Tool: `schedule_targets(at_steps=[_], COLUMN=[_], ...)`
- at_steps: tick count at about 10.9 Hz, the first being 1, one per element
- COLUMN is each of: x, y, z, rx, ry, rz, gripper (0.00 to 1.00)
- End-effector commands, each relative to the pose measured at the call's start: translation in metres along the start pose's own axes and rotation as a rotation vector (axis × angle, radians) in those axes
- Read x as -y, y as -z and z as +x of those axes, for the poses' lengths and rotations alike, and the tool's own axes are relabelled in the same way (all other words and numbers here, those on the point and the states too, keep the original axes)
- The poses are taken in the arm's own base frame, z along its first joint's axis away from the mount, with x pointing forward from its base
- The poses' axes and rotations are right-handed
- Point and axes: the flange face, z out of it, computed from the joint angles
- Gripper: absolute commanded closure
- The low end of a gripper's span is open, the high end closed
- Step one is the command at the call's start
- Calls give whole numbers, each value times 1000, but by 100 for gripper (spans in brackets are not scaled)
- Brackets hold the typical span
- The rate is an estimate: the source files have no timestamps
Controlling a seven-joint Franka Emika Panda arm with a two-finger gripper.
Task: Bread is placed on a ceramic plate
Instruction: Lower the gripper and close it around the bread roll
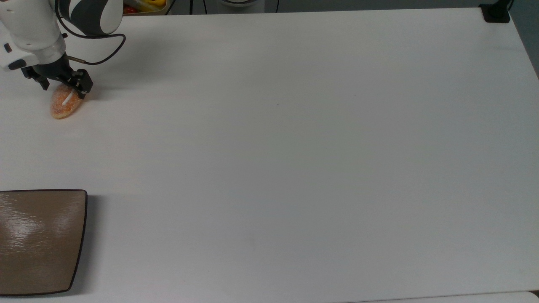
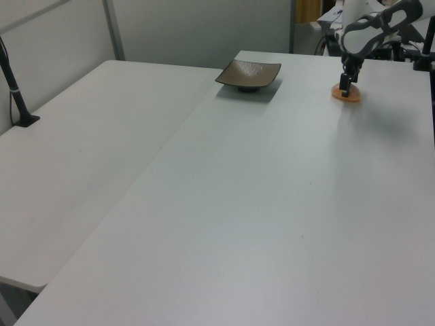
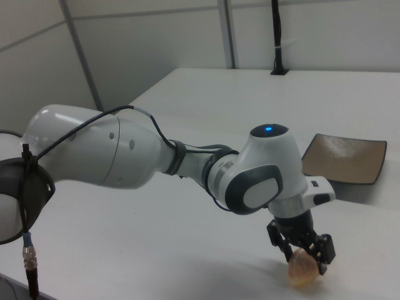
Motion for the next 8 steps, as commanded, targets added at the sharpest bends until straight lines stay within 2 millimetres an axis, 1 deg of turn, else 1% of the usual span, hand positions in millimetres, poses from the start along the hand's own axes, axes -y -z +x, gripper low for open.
schedule_targets(at_steps=[1,2,4,5,6,8], x=[-2,-2,-2,-3,-3,-5], y=[-2,0,1,6,14,42], z=[-2,-1,0,1,3,22], rx=[-15,-18,-23,-32,-49,-124], ry=[11,11,11,1,-6,-48], rz=[-1,-2,-2,-1,4,20], gripper=[63,69,73,73,72,72])
